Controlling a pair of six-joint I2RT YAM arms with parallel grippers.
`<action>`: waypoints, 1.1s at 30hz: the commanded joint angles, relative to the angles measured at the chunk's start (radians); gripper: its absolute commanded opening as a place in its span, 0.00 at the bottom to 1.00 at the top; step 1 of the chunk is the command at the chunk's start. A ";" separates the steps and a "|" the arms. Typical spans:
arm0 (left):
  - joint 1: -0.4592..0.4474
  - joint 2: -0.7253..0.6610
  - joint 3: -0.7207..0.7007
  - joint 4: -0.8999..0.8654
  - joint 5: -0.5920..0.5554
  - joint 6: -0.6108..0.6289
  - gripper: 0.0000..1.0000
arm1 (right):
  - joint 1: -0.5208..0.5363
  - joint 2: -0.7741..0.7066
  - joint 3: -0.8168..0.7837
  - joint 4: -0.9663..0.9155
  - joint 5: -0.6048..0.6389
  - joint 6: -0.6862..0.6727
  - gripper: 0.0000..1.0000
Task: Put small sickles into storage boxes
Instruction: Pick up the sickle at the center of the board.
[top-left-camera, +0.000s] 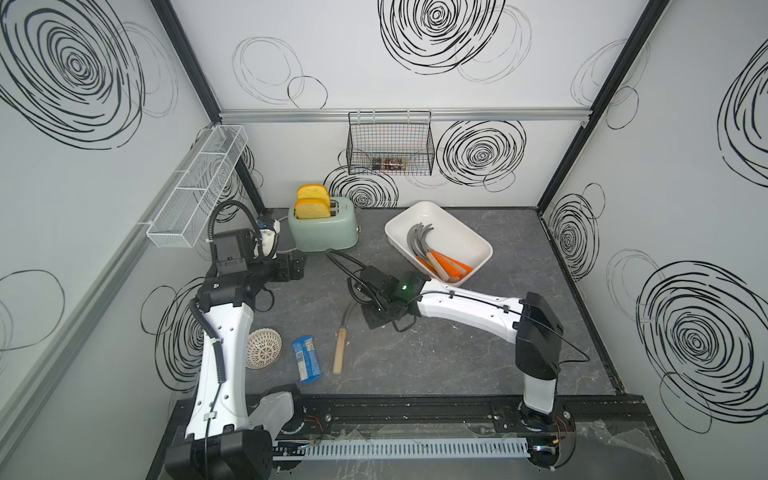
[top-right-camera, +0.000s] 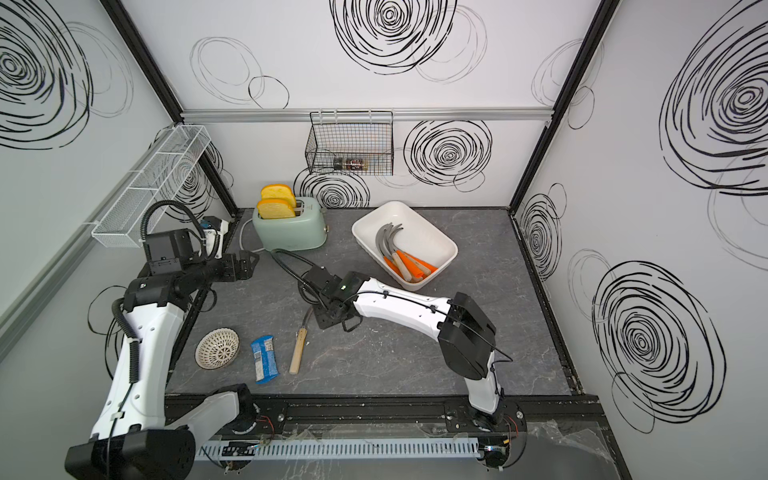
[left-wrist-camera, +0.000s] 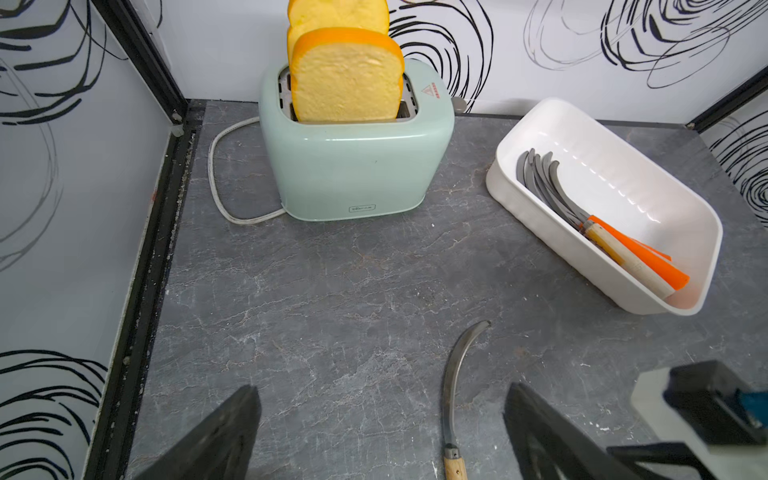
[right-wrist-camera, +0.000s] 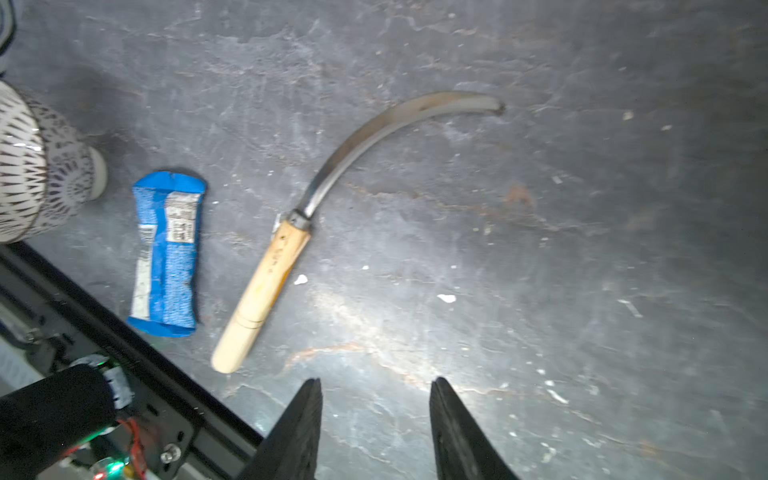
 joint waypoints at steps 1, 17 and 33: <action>0.013 -0.005 0.007 0.031 0.033 0.003 0.96 | 0.043 0.048 0.003 0.087 -0.033 0.095 0.46; 0.083 -0.014 -0.005 0.028 0.076 0.023 0.96 | 0.161 0.281 0.197 0.086 -0.082 0.145 0.47; 0.099 -0.014 -0.005 0.021 0.114 0.038 0.96 | 0.185 0.453 0.420 -0.158 0.051 0.127 0.47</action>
